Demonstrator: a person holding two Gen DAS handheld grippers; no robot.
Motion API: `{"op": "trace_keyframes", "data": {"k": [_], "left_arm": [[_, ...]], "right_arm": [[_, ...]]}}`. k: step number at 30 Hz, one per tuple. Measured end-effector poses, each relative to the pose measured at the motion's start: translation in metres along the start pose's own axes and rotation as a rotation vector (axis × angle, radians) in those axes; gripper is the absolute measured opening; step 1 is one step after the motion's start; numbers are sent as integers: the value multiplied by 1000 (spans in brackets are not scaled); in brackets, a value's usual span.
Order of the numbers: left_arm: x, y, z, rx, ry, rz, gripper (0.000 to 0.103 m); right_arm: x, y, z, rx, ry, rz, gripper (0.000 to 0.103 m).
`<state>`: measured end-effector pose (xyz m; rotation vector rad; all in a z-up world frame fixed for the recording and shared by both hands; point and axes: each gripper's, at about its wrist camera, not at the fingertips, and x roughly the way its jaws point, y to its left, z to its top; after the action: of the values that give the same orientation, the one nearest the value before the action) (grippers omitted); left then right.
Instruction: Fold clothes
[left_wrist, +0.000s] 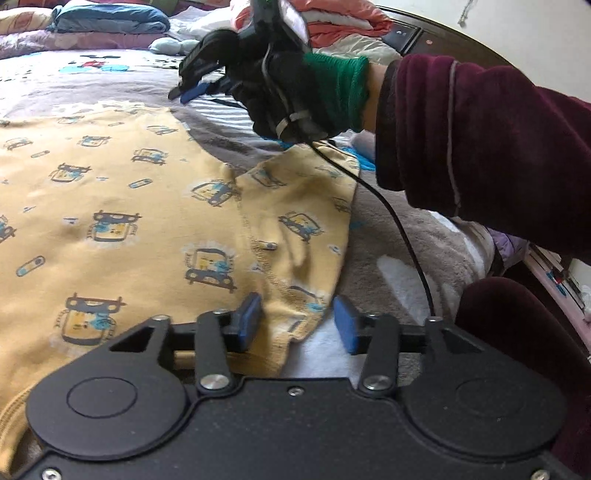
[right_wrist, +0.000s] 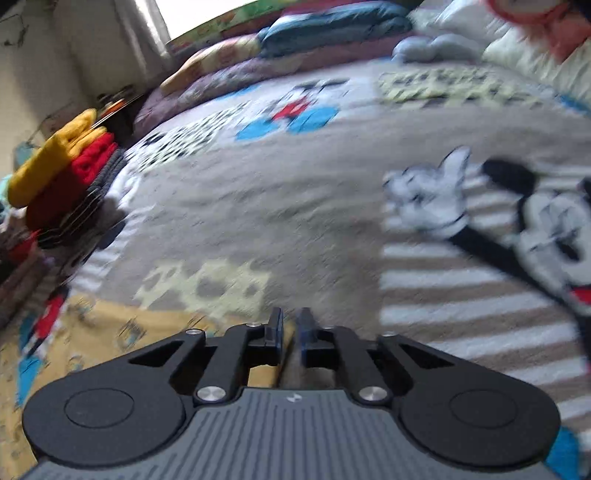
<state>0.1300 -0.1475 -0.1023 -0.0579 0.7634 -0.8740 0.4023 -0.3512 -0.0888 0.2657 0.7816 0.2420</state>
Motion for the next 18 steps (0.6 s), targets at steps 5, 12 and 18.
{"op": "trace_keyframes", "data": {"k": [5,12,18], "left_arm": [[-4,-10,-1,52,3,1,52],[-56,12,-3,84,-70,158,52],[-88,40,-15,42,-128,334,33]], "right_arm": [[-58,22,-12,-114,-85,-1,18],[-145,47,-89,-139,-116,82,20],[-190,58,-160,-52,-173,100,22]]}}
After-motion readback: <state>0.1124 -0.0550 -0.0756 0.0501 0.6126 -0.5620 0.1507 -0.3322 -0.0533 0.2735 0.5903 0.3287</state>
